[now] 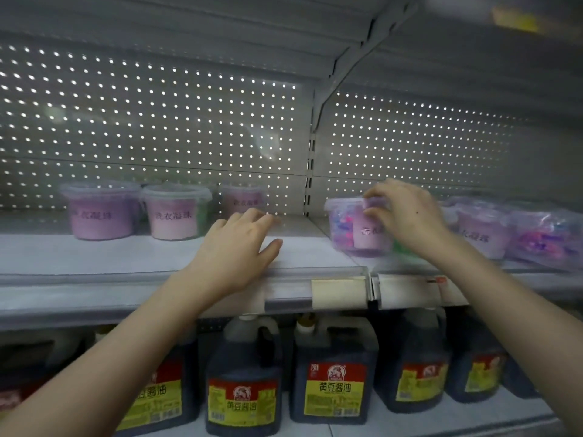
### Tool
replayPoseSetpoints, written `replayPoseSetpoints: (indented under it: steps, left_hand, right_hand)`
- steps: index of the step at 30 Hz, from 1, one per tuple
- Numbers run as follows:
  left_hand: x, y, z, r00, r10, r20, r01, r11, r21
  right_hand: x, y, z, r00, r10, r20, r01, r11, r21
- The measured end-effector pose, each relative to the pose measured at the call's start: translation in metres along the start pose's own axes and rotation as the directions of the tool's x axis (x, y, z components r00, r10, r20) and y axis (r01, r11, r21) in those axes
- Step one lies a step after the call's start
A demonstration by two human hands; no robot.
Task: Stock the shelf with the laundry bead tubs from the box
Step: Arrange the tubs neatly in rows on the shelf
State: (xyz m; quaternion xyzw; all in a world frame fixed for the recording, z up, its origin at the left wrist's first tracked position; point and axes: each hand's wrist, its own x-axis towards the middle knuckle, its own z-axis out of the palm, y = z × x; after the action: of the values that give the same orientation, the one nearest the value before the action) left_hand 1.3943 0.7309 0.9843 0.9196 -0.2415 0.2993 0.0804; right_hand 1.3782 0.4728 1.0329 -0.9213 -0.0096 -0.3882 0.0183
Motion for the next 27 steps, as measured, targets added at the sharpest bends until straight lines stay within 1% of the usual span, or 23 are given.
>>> replayPoseSetpoints:
  steps: [3,5,9,14,16,20,21,24,27]
  left_hand:
    - [-0.002,-0.01,-0.005,0.999,-0.044,0.002,0.044,0.999,-0.027]
    - [-0.003,-0.019,-0.009,0.998,-0.065,-0.002,0.065,0.998,-0.025]
    - [-0.006,-0.043,-0.017,0.993,-0.117,-0.02,0.118,0.992,0.039]
    - [-0.006,-0.076,-0.024,0.985,-0.171,-0.025,0.173,0.978,0.118]
    - [-0.004,-0.087,-0.026,0.982,-0.186,-0.012,0.186,0.974,0.13]
    - [0.0,-0.1,-0.024,0.981,-0.191,0.009,0.188,0.974,0.128]
    - [0.001,-0.101,-0.023,0.981,-0.192,0.013,0.189,0.973,0.13]
    - [0.003,-0.104,-0.018,0.981,-0.194,0.016,0.189,0.969,0.161]
    - [0.006,-0.106,-0.018,0.983,-0.182,-0.004,0.18,0.968,0.173]
  right_hand:
    - [0.01,-0.018,0.006,0.999,-0.046,-0.016,0.046,0.998,0.034]
    - [0.016,-0.038,0.013,0.995,-0.103,-0.001,0.102,0.993,0.052]
    - [0.028,-0.085,0.031,0.962,-0.269,0.042,0.27,0.963,-0.017]
    - [0.043,-0.133,0.049,0.933,-0.347,0.096,0.35,0.936,-0.021]
    - [0.049,-0.141,0.053,0.93,-0.346,0.127,0.343,0.938,0.046]
    - [0.055,-0.129,0.049,0.927,-0.304,0.221,0.245,0.934,0.259]
    - [0.055,-0.121,0.047,0.924,-0.295,0.245,0.228,0.936,0.268]
    - [0.055,-0.097,0.047,0.932,-0.217,0.291,0.169,0.969,0.18]
    - [0.058,-0.093,0.057,0.947,-0.165,0.275,0.088,0.958,0.272]
